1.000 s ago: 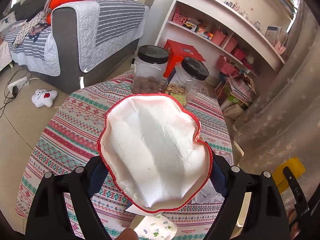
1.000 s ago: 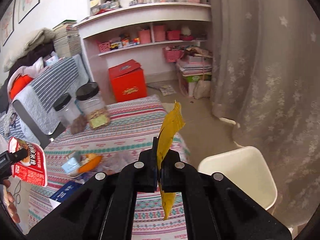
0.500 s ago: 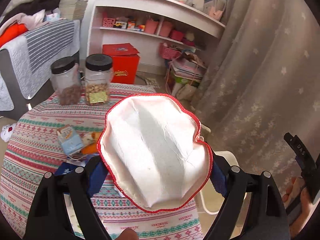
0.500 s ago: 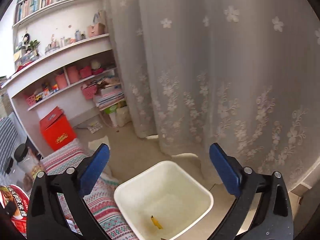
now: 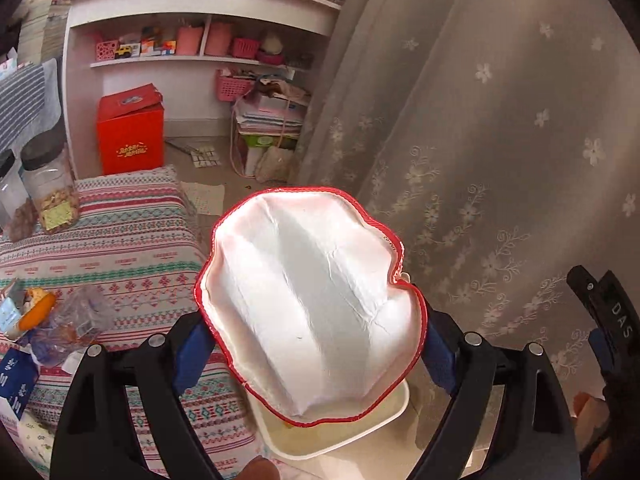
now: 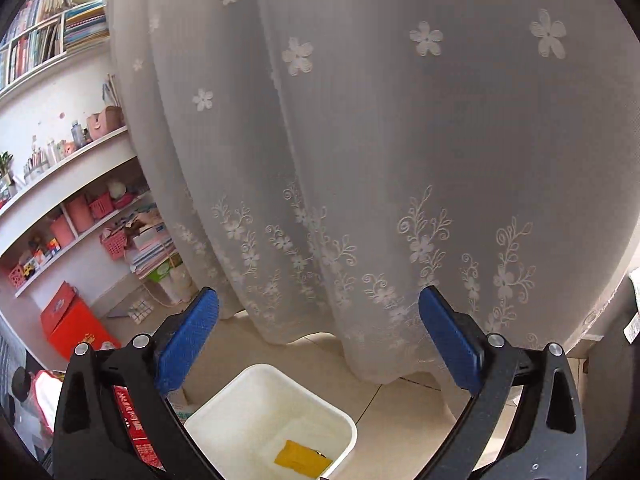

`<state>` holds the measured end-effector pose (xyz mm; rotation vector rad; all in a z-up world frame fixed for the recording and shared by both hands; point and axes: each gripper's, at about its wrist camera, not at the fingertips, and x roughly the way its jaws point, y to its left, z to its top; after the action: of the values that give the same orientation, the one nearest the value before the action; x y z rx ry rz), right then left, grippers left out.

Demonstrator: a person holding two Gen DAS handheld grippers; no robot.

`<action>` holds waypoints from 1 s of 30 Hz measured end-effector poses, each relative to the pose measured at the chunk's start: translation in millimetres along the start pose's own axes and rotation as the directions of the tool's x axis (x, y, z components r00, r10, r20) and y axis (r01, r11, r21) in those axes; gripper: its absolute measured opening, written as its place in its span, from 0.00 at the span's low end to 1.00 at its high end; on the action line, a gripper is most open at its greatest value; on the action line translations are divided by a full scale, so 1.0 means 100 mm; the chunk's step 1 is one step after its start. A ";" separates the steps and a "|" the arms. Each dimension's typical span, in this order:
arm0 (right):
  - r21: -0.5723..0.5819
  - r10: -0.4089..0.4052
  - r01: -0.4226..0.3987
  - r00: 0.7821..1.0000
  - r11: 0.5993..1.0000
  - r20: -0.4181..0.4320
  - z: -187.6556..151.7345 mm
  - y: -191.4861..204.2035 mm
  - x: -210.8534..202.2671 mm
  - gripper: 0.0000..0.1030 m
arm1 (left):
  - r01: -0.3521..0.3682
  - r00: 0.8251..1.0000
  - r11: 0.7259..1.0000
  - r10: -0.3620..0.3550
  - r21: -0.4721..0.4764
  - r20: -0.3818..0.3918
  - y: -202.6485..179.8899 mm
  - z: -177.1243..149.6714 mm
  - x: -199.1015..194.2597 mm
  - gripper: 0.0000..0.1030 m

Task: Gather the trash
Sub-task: 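Lower the red noodle cup into the white bin and open the left tool, then grasp the blue carton with the left tool while the right tool grasps the white paper cup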

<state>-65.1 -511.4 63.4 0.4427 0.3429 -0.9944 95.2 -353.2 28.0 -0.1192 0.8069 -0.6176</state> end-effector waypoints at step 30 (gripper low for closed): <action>-0.318 0.326 -0.391 0.914 0.864 -0.240 -0.80 1.40 -0.52 0.93 | -0.439 0.810 0.897 0.417 0.044 -0.413 2.31 -0.25 -0.82 0.92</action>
<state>23.0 -367.3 46.8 0.2463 0.5710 -0.5075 143.3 -114.5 -12.1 0.1525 1.2209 -0.1844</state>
